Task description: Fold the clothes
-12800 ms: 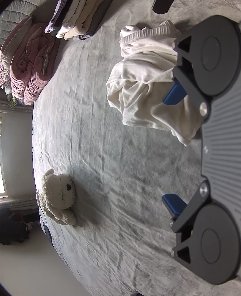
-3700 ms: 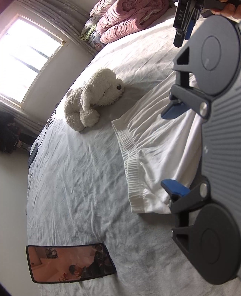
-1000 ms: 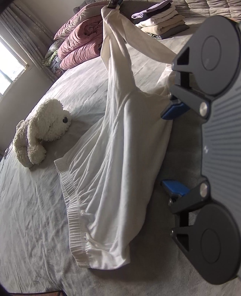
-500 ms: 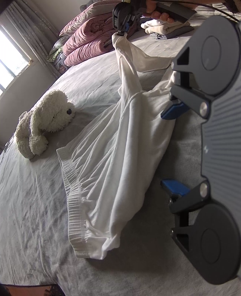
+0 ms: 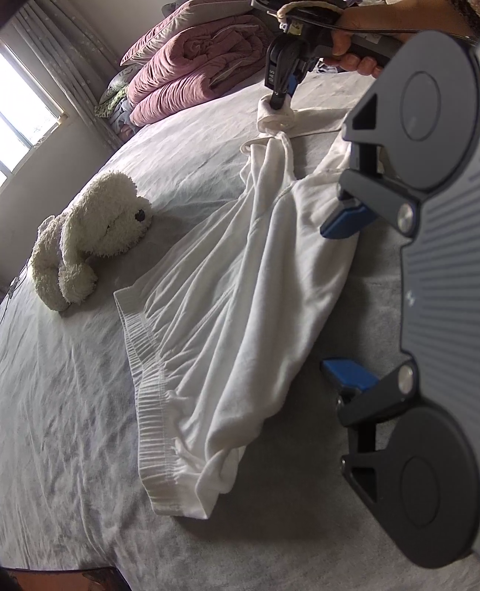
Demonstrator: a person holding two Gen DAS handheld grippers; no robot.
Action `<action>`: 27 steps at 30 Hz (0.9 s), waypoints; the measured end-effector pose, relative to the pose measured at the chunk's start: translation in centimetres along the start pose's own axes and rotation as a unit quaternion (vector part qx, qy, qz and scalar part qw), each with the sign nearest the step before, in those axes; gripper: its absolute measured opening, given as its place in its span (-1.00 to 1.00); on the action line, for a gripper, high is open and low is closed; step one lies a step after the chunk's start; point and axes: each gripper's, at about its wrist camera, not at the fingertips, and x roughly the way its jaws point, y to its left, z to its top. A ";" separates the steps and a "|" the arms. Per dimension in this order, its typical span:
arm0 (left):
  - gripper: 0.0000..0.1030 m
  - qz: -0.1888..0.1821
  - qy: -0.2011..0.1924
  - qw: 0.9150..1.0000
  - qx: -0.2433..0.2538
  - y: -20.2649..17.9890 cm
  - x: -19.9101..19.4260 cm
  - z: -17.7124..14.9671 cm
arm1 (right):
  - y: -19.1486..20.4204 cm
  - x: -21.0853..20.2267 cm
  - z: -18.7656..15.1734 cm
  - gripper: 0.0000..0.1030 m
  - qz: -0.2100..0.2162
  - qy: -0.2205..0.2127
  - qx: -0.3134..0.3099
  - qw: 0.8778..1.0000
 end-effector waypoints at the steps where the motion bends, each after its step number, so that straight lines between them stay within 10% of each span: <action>1: 0.40 0.000 0.000 1.000 0.000 0.0 0.0 0.0 | 0.0 -0.3 -0.2 -0.38 0.005 0.001 0.002 1.000; 27: 0.40 0.011 -0.083 0.994 -0.071 5.7 -5.8 2.5 | 6.2 -11.1 -10.3 -0.17 0.215 0.027 -0.141 0.966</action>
